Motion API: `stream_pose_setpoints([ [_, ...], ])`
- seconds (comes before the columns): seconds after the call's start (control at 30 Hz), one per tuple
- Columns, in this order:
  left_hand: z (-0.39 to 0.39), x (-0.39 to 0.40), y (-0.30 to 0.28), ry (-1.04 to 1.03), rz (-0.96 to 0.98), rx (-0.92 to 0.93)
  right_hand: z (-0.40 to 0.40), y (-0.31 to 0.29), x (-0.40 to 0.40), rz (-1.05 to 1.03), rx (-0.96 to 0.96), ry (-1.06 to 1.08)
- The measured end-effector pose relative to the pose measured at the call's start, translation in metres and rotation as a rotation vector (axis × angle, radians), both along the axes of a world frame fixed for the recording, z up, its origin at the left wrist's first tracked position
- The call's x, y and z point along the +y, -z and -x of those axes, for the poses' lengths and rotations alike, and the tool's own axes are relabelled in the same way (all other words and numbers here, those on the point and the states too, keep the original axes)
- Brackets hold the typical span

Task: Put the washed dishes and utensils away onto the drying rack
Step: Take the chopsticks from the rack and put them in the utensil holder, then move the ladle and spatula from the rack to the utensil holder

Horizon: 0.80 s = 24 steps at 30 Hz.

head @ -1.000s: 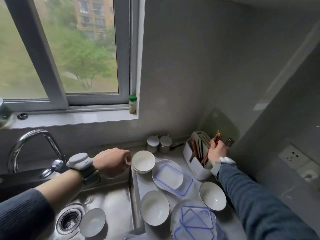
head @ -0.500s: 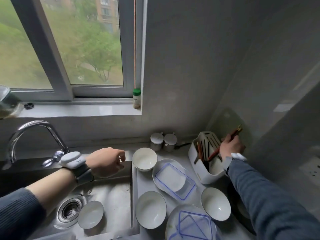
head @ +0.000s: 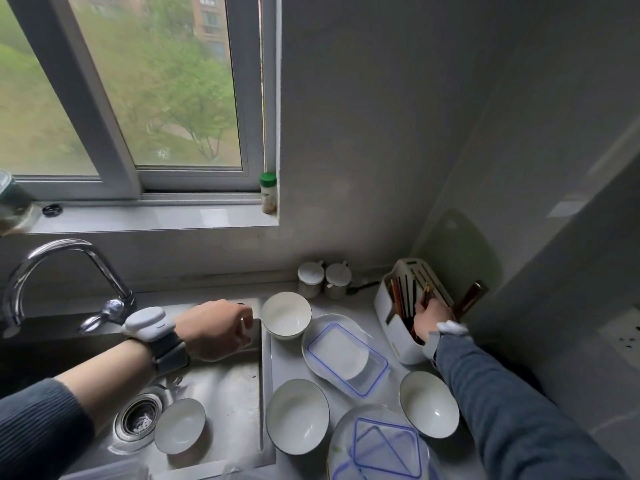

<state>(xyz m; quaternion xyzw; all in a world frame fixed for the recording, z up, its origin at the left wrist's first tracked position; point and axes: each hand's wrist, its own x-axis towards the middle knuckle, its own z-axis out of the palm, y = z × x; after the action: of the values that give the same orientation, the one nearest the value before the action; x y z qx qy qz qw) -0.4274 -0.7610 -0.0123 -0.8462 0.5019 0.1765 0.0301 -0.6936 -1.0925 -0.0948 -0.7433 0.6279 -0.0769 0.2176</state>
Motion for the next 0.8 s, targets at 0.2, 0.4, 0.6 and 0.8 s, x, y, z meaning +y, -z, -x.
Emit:
stream_pose_setpoints([
  [0.2, -0.003, 0.015, 0.004, -0.003, 0.01, -0.006, -0.004, 0.001, 0.001, -0.012, -0.073, -0.059],
  [0.4, -0.012, 0.041, 0.005, -0.047, -0.001, 0.026, -0.032, -0.014, 0.021, 0.122, -0.226, -0.04],
  [0.6, -0.021, 0.089, 0.014, -0.161, -0.018, 0.047, -0.095, -0.006, 0.096, 0.136, -0.364, -0.335],
  [0.8, -0.032, 0.173, 0.022, -0.336, -0.056, 0.154, -0.168, -0.001, 0.223, -0.216, -0.074, -0.83],
])
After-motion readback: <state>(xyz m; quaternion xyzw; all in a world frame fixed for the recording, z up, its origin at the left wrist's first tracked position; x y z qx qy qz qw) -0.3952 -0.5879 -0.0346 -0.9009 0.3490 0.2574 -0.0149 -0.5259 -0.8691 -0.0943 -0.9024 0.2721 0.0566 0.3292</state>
